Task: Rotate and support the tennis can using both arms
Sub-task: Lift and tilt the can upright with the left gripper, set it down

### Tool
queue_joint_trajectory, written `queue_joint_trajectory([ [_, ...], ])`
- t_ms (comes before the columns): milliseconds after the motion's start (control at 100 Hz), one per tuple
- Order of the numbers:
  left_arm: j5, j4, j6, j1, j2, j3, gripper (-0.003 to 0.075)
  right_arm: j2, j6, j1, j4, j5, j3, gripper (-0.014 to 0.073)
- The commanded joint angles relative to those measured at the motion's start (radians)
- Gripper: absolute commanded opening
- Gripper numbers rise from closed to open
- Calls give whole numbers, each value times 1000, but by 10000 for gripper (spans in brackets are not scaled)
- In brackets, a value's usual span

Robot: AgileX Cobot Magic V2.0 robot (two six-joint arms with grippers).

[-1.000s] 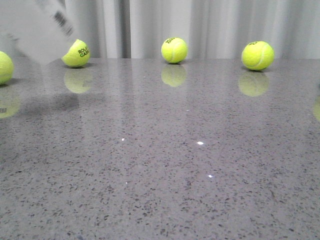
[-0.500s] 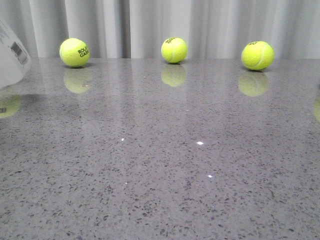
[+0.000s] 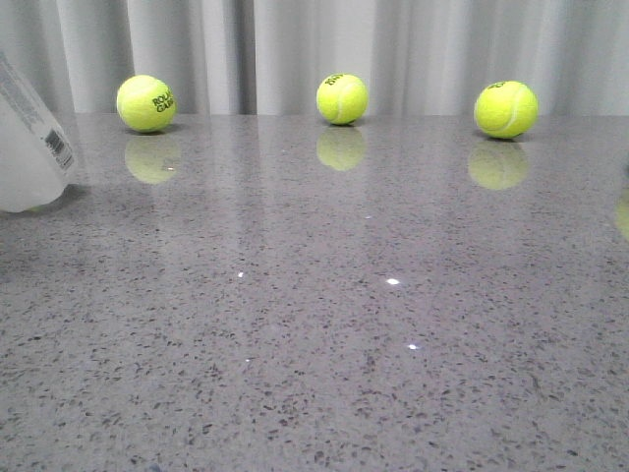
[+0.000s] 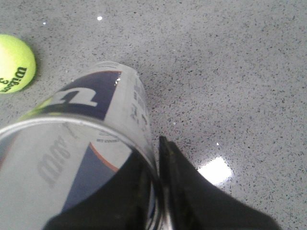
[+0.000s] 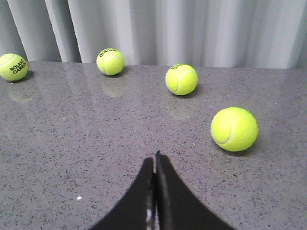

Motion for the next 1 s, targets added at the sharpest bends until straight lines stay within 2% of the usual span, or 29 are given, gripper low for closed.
queue_joint_trajectory([
  [0,22,-30,-7,-1,20,-55,197,5,-5,-5,0,-83,-25,-70],
  [100,22,-49,4,-1,66,-120,422,5,-5,-5,0,-83,-25,-70],
  [150,22,-54,19,-1,95,-153,498,5,-5,-5,0,-83,-25,-70],
  [200,22,-55,19,-1,129,-188,537,5,-5,-5,0,-83,-25,-70],
  [540,25,-87,23,-1,323,-411,531,5,-5,-5,0,-83,-25,-70],
  [990,25,-78,23,-1,300,-418,531,5,-5,-5,0,-83,-25,-70],
])
